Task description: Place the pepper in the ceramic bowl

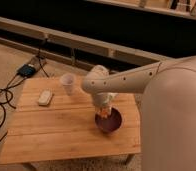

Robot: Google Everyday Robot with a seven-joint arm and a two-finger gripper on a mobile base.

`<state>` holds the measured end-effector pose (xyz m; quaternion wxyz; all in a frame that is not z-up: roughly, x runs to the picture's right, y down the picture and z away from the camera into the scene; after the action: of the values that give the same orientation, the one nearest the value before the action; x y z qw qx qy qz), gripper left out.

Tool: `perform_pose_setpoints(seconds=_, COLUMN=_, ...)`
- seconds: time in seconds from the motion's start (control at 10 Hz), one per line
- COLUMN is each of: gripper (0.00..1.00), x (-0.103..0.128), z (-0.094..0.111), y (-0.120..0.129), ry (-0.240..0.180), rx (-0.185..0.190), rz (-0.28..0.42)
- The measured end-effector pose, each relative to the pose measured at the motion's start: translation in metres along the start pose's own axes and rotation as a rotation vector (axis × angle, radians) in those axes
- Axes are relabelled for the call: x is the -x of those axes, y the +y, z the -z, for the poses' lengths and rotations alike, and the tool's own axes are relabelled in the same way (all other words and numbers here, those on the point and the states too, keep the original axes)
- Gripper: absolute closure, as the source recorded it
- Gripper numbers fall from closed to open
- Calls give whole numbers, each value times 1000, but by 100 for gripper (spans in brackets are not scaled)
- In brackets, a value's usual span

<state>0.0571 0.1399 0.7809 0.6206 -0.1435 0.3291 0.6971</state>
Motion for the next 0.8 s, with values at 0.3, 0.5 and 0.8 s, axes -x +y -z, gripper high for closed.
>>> perform_pose_setpoints(seconds=0.3, gripper=100, x=-4, z=-20, y=-12, ry=32, rx=-82, rz=10)
perform_pose_setpoints(seconds=0.5, gripper=98, x=-3, z=-30, y=-12, ry=32, rx=-139, rz=36)
perform_pose_setpoints(seconds=0.8, gripper=70, x=-2, z=-39, y=-5, ry=32, rx=-182, rz=52)
